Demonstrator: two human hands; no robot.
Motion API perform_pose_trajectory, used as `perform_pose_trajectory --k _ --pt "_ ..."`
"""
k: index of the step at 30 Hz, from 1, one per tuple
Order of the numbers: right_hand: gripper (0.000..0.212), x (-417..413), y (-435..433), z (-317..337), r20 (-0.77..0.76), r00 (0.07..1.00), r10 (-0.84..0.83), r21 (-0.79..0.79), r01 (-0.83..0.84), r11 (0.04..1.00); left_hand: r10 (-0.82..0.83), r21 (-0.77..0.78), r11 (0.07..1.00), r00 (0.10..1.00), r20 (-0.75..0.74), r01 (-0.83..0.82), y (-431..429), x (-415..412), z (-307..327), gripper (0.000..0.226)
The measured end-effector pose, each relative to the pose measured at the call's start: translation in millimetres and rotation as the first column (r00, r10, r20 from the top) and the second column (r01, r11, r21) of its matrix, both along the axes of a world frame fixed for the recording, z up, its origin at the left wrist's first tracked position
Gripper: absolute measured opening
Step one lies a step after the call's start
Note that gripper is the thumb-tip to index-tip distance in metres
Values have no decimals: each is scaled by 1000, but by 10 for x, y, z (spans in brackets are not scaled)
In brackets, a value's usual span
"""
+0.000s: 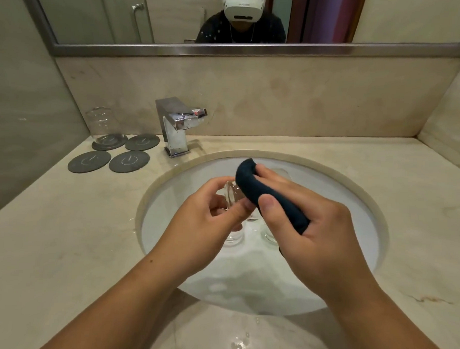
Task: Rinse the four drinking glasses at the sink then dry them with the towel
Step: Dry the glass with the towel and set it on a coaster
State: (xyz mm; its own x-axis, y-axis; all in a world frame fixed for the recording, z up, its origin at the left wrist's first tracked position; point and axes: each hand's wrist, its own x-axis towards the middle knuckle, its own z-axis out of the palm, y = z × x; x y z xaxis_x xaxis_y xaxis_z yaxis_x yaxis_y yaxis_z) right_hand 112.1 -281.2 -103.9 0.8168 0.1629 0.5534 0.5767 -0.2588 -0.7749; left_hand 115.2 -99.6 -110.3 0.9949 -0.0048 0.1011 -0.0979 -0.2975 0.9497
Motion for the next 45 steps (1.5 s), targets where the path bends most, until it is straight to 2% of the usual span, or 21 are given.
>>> perform_pose_trajectory --k 2,6,10,14,21,23,27,30,36,40,45 --pt "33 18 -19 -35 30 999 -11 -19 12 1000 15 -124 992 998 -62 -23 -24 17 -6 47" --pt "38 23 -27 -97 94 995 32 -188 -13 982 6 -413 908 987 -159 -72 -33 65 34 39" --pt "39 18 3 -103 121 990 66 -188 -42 981 -83 -550 834 978 -192 -37 -42 49 44 43" --pt "34 18 16 -134 112 988 108 -217 -81 973 -97 -636 768 971 -219 -67 1 73 29 53" --pt "30 43 -33 -142 20 997 73 -249 -66 966 -69 -658 740 956 -284 -142 89 128 48 78" --pt "28 53 -69 -119 -25 999 42 -237 -47 970 -66 -667 732 959 -276 -142 102 127 75 68" --pt "21 47 -137 -31 -234 972 16 -48 -28 998 -84 -703 698 959 -272 -138 86 61 140 50" --pt "16 74 -163 19 -344 938 -44 33 59 998 -128 -726 681 962 -243 -93 104 38 164 39" --pt "22 79 -93 114 -536 844 35 192 82 978 -85 -606 795 984 -157 -28 120 -1 183 65" --pt "20 53 -40 199 -561 823 89 199 30 979 38 -556 823 989 -144 -113 355 14 334 61" --pt "17 44 236 499 -539 816 208 171 -136 976 199 -439 868 973 -118 -231 812 53 503 61"
